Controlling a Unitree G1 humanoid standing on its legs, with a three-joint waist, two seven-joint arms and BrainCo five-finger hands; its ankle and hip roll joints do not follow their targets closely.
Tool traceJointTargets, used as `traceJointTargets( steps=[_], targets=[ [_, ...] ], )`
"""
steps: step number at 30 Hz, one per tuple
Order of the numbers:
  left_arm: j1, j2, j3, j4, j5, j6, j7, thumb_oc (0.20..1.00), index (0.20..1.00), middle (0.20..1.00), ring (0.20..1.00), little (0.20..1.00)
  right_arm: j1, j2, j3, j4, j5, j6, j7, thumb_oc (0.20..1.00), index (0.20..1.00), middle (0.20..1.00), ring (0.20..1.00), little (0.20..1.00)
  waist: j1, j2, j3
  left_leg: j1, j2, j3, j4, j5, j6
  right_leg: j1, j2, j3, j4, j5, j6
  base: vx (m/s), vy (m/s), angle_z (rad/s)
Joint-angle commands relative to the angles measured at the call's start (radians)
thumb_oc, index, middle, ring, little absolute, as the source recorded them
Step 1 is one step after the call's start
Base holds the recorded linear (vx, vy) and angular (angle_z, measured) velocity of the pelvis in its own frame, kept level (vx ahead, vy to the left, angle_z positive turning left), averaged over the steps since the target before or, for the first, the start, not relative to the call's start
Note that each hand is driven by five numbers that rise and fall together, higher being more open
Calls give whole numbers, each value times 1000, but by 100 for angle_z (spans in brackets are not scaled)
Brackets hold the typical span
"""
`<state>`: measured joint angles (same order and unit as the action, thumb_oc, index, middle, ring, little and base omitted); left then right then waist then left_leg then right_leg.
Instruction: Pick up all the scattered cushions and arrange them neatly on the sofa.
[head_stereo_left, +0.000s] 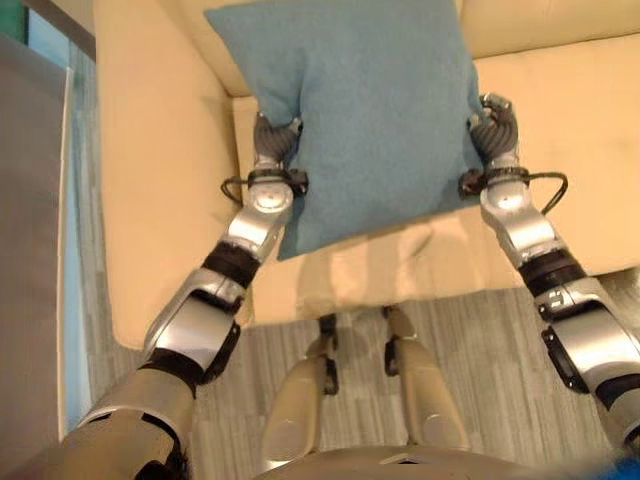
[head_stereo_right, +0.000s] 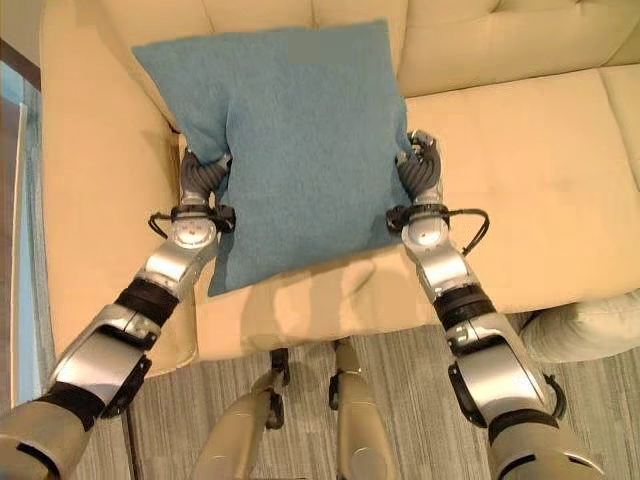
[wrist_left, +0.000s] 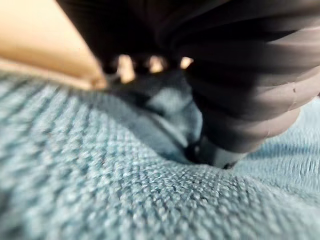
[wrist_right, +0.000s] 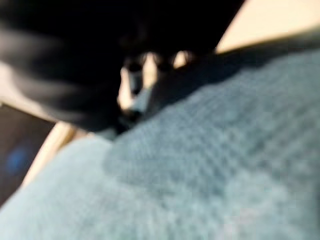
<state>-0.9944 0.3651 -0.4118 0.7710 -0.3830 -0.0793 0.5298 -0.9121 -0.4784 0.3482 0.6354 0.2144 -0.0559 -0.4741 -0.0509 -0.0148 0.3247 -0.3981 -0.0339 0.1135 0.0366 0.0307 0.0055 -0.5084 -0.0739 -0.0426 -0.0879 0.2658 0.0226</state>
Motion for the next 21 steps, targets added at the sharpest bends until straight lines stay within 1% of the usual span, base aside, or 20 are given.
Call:
traceJointTargets(
  steps=[1,2,3,4,5,6,7,10,12,13,15,16,17,18,19,20,21],
  targets=[
    [-202,27,-99,34,30,-74,0,200,200,200,200,200,-193,45,54,-40,-8,-119,-35,200,200,200,200,200,5,8,-42,-74,-8,-115,9,38,-30,-18,-50,69,172,-166,105,35,28,17],
    [-234,27,-104,52,29,-73,1,200,200,200,200,200,-221,42,65,-37,-13,-120,-43,200,200,200,200,200,4,10,-41,-80,-11,-115,6,40,-31,-23,-51,73,170,-164,106,34,42,11],
    [-313,37,-124,88,50,-74,16,200,200,200,200,200,-279,40,65,-35,-28,-136,-81,200,200,200,200,200,2,18,-38,-101,-14,-116,3,44,-31,-42,-55,77,166,-159,110,30,29,8],
    [-316,37,-125,90,50,-75,16,200,200,200,200,200,-281,40,65,-34,-28,-137,-82,200,200,200,200,200,2,17,-37,-103,-14,-116,4,44,-31,-44,-55,77,166,-158,110,40,38,6],
    [-372,47,-130,102,64,-82,35,200,200,200,200,200,-325,39,69,-44,-59,-148,-118,200,200,200,200,200,1,21,-36,-124,-19,-117,6,45,-33,-59,-56,81,161,-153,112,0,0,0],
    [-374,47,-131,103,64,-82,35,200,200,200,200,200,-327,39,69,-43,-60,-148,-118,200,200,200,200,200,1,21,-36,-125,-19,-117,6,45,-33,-61,-56,81,162,-153,112,46,39,2],
    [-428,54,-144,102,86,-93,62,200,200,200,200,200,-384,23,75,-40,-119,-154,-175,200,200,200,200,200,0,27,-37,-149,-23,-118,7,45,-32,-78,-60,85,151,-143,117,36,29,2],
    [-493,58,-153,105,111,-110,110,200,200,200,200,200,-468,18,104,-3,-171,-155,-232,200,200,200,200,200,-1,26,-41,-192,-29,-120,12,45,-32,-112,-63,91,131,-122,123,34,33,3],
    [-509,57,-158,120,109,-109,114,200,200,200,200,200,-491,25,118,14,-173,-156,-239,200,200,200,200,200,0,24,-45,-211,-28,-119,15,46,-32,-126,-65,93,124,-115,125,28,5,3],
    [-558,57,-159,154,119,-101,150,200,200,200,200,200,-547,27,145,63,-191,-151,-265,200,200,200,200,200,0,21,-48,-234,-29,-115,9,50,-32,-146,-63,99,105,-101,130,42,4,0],
    [-582,57,-172,179,113,-98,144,200,200,200,200,200,-572,29,166,85,-194,-145,-268,200,200,200,200,200,-1,20,-50,-251,-29,-113,6,56,-33,-160,-64,100,96,-88,133,0,0,0],
    [-632,61,-194,240,96,-87,120,473,473,473,473,473,-621,29,213,148,-196,-125,-260,200,200,200,200,200,2,20,-51,-272,-30,-112,-12,67,-35,-182,-62,100,74,-71,138,18,11,-4],
    [-635,61,-194,242,95,-88,119,652,652,652,652,652,-624,29,214,151,-195,-127,-260,200,200,200,200,200,2,20,-51,-274,-30,-112,-13,68,-35,-184,-62,100,74,-71,138,26,14,-4],
    [-668,57,-208,297,67,-76,93,1000,1000,1000,1000,1000,-655,34,242,200,-187,-109,-247,319,319,319,319,319,5,23,-53,-284,-31,-112,-26,78,-36,-195,-61,102,63,-62,141,0,0,0],
    [-747,42,-228,389,8,-39,35,1000,1000,1000,1000,1000,-711,31,302,287,-160,-71,-205,627,627,627,627,627,10,29,-51,-300,-29,-111,-57,102,-42,-212,-62,98,39,-45,148,0,0,0],
    [-777,52,-244,423,-17,-34,-1,1000,1000,1000,1000,1000,-731,39,309,324,-130,-62,-179,1000,1000,1000,1000,1000,13,33,-50,-303,-30,-114,-79,115,-46,-221,-59,93,28,-36,152,35,8,3],
    [-809,63,-259,452,-45,-29,-30,1000,1000,1000,1000,1000,-752,36,344,374,-101,-49,-147,1000,1000,1000,1000,1000,14,38,-50,-308,-28,-111,-100,131,-53,-231,-58,91,15,-28,155,44,31,5]
  ],
)
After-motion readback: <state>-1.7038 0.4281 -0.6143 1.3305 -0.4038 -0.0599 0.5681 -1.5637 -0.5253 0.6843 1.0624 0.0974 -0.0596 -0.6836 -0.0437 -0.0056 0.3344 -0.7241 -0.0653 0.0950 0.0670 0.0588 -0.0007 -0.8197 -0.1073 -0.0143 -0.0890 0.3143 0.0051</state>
